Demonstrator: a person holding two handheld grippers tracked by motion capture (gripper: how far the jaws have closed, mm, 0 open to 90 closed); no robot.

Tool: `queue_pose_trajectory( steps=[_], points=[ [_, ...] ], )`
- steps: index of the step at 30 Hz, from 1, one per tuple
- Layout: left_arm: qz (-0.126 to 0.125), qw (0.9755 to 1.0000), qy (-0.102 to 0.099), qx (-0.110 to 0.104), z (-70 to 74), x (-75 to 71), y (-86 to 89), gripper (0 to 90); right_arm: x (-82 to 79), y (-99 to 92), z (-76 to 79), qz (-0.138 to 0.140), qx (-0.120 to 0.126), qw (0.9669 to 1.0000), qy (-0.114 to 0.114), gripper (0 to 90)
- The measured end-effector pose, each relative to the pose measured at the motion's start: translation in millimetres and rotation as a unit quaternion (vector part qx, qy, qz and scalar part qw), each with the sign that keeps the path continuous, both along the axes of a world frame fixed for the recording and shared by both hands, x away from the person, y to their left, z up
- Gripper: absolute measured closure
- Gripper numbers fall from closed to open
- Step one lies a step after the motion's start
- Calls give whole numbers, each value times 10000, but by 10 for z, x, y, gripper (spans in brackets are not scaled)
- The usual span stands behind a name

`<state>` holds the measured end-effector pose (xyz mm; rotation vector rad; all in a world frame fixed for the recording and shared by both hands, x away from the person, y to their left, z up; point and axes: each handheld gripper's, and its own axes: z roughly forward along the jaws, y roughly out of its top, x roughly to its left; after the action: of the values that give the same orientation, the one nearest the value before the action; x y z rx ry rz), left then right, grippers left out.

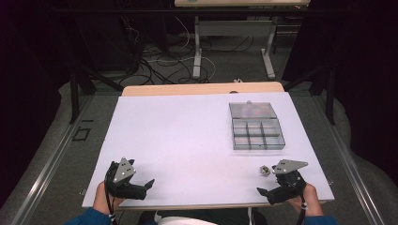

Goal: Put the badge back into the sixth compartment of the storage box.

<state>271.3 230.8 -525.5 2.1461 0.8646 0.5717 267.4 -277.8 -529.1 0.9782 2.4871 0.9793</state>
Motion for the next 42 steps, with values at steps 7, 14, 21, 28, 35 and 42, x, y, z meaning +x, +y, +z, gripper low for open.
queue_pose_trajectory(
  steps=[7,14,21,28,35,42],
  points=[
    [-4,10000,38,-28,1,-4,-1,2,-2,4,-1,9,-10,10000,-5,16],
    [0,10000,34,-25,3,-6,-2,2,-3,16,-6,22,-53,10000,-23,14],
    [3,10000,38,-24,1,-7,-3,2,7,27,-17,-20,-37,10000,-44,4],
    [-7,10000,49,-19,6,-10,2,2,52,53,-23,-47,-96,9999,-95,0],
    [7,10000,27,31,6,-9,-2,2,124,48,-39,-136,-133,9998,-60,0],
    [-5,10000,17,25,0,-1,2,2,259,17,-74,-290,-199,9994,51,12]
  ],
)
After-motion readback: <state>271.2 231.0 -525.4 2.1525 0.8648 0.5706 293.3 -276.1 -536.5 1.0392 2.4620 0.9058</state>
